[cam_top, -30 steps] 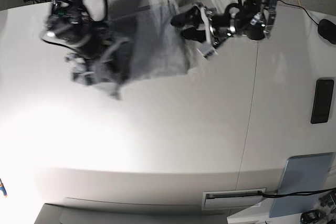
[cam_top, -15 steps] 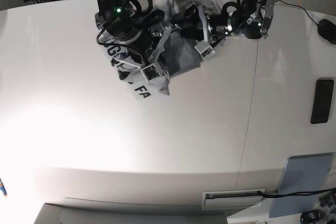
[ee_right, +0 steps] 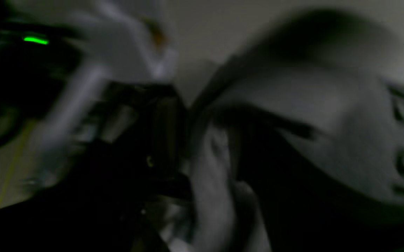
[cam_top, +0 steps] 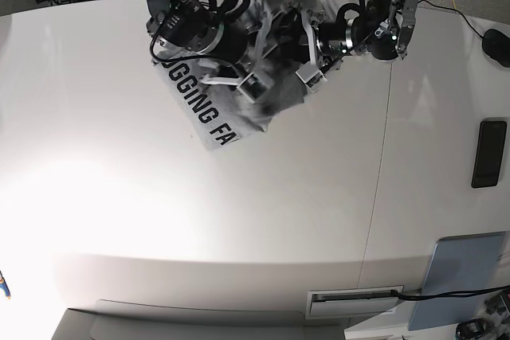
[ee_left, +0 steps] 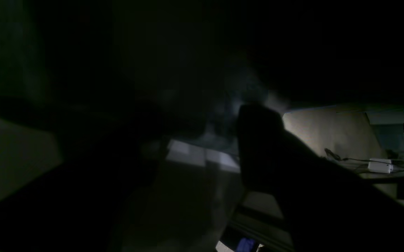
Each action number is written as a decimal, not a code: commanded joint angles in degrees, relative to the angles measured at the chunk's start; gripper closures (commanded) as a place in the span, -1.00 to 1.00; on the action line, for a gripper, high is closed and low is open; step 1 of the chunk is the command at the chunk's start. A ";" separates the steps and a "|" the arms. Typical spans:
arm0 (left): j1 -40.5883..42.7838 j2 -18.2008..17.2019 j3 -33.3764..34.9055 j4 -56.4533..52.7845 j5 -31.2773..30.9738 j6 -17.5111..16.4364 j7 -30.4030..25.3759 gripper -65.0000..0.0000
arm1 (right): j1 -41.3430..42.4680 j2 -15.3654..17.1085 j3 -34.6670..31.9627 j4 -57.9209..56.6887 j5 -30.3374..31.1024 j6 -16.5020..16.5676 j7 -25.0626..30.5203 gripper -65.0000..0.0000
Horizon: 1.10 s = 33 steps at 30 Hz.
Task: Fold the T-shirt properly
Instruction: 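Lift the strip end with the right gripper and fold it toward the left gripper, then lay the folded bundle down and release both grippers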
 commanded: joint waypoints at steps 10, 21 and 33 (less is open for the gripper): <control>-0.96 -4.66 -9.01 2.47 -4.42 -0.39 2.75 -0.09 | 0.20 0.02 4.33 12.81 -4.72 -1.53 2.23 0.31; -0.61 -3.63 -21.66 6.93 -28.48 -1.98 17.42 0.14 | 4.57 3.54 19.12 4.07 -8.35 -5.51 8.33 0.34; -0.17 1.62 -3.52 6.93 -28.17 -1.98 19.10 0.47 | 23.63 3.67 11.80 -22.91 -12.48 -5.44 9.20 0.90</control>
